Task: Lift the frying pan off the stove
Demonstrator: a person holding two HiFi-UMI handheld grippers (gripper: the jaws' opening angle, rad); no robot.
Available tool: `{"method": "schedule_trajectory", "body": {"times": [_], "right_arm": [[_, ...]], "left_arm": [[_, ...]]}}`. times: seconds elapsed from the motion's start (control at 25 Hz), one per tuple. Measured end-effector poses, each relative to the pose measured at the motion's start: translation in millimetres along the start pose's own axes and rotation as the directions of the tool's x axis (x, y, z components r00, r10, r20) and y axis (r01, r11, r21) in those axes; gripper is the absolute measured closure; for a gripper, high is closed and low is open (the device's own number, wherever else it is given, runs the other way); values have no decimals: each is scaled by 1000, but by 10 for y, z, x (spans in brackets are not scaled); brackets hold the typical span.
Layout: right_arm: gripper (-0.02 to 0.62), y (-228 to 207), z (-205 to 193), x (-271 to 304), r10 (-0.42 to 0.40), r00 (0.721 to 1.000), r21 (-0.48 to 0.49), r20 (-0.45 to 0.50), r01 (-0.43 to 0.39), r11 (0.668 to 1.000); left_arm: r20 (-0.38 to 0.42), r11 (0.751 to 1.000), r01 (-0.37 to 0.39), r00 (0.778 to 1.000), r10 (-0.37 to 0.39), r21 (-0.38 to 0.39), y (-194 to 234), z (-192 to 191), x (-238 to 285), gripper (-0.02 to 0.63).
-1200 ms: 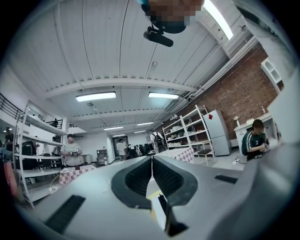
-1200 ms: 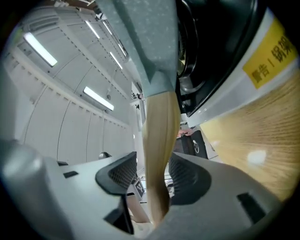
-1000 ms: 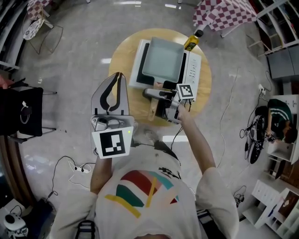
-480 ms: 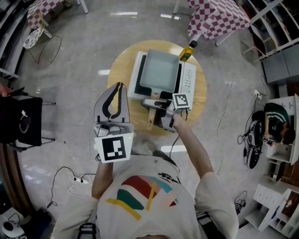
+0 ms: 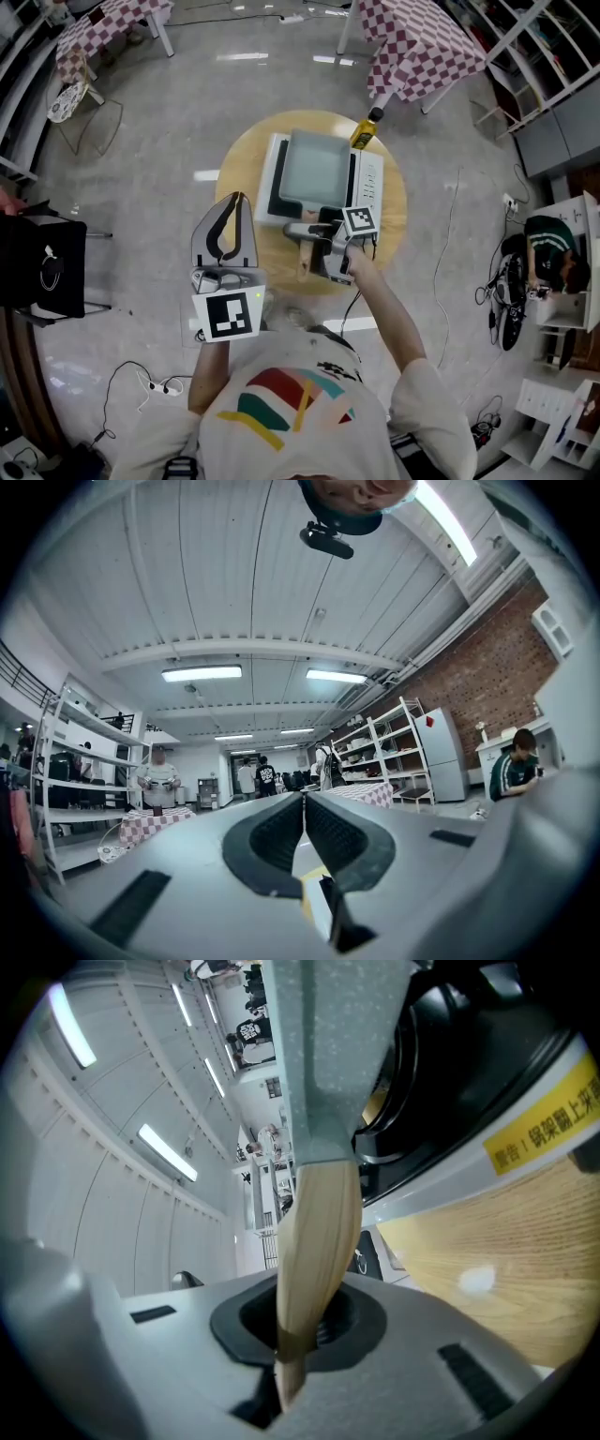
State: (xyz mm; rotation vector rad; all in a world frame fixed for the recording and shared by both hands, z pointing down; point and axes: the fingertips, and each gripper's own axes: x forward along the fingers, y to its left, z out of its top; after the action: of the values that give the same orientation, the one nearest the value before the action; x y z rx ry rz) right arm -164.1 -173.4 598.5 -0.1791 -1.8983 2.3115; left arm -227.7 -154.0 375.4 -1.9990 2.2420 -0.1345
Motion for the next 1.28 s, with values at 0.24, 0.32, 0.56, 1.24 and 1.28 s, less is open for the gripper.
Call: {"method": "schedule_trajectory", "body": {"times": [0.24,0.32,0.56,1.24,1.28], "right_arm": [[591,122,-10,10,-4,1000,27,-1,4,1000],[592,140,1,9,-18,1000,26,-6,18,1000],[592,192,43,-54,-86,996,-14,3,86,996],[592,1898,-132,-118,-20,1000,-576,21,28,817],[591,1999,-210,-99,-9,1000,-619,16,16,786]], "left_arm": [[17,1000,-6,1000,6,-12,25,73,-37,598],[23,1000,-10,1000,11,-18,40,83,-41,598],[42,1000,-14,999,15,-24,78,156,-52,598],[82,1000,21,996,-21,-2,-69,338,73,598],[90,1000,22,996,-22,-2,-63,369,64,598]]}}
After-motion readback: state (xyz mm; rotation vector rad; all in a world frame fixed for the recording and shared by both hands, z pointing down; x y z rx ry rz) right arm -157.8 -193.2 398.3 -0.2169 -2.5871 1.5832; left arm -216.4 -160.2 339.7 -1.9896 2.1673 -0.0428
